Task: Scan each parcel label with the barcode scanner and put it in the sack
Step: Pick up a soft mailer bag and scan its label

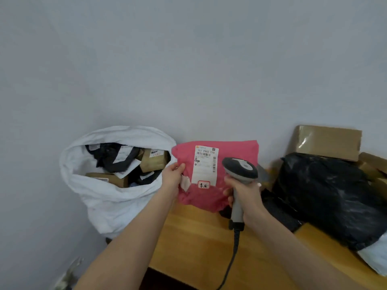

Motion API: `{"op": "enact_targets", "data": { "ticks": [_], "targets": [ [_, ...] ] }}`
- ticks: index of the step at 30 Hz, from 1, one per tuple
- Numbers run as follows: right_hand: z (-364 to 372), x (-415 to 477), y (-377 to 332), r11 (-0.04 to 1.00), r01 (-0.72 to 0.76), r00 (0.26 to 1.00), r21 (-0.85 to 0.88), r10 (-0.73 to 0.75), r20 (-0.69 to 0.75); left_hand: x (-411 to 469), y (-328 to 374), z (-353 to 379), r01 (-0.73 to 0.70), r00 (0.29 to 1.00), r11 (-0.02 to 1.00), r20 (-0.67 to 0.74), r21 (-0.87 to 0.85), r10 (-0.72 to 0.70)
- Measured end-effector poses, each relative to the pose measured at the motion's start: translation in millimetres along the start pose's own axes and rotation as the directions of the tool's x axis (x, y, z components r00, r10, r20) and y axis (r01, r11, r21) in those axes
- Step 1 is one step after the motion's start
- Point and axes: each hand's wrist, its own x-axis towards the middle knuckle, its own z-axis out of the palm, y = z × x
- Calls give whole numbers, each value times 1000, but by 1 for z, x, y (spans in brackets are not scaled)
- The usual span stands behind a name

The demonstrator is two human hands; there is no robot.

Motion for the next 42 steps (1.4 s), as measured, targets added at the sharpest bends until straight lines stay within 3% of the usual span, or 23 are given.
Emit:
{"op": "enact_targets", "data": {
  "ticks": [8,13,17,21,23,25,27,29,31,33,34,36,42],
  "targets": [
    [173,69,23,999,-22,989,-41,28,143,122,35,-189,17,960,1000,-280,-3,-17],
    [284,119,50,994,-81,982,-70,92,163,223,38,-295,235,891,972,-396,-18,-223],
    [336,150,69,987,-135,980,-89,146,134,284,31,-325,347,844,937,-423,-40,-331],
    [359,180,83,984,-163,983,-70,168,75,332,31,-317,261,857,965,-464,13,-225],
    [365,195,87,987,-139,988,-78,143,52,356,34,-306,140,870,989,-484,57,-95],
    [370,209,92,991,-103,994,-91,105,19,371,41,-294,58,892,974,-450,218,48],
    [376,220,96,988,-74,997,-135,74,-7,374,46,-286,56,916,850,-366,524,165],
    [383,227,100,982,-90,996,-164,87,-25,361,51,-284,-35,894,556,-223,830,389],
    [386,232,102,986,-137,990,-98,134,-30,337,46,-277,-305,835,214,153,928,529],
    [385,236,101,985,-168,986,-42,167,-14,310,27,-263,-479,832,-39,468,877,298],
    [384,237,100,984,-173,985,-40,173,-13,301,15,-257,-492,853,-113,504,863,135],
    [381,238,96,985,-169,986,-47,168,-15,301,-6,-251,-446,893,-177,449,877,-27],
    [365,238,84,991,-131,991,-35,130,-24,366,0,-245,-382,921,-133,388,915,24]
  ]
}}
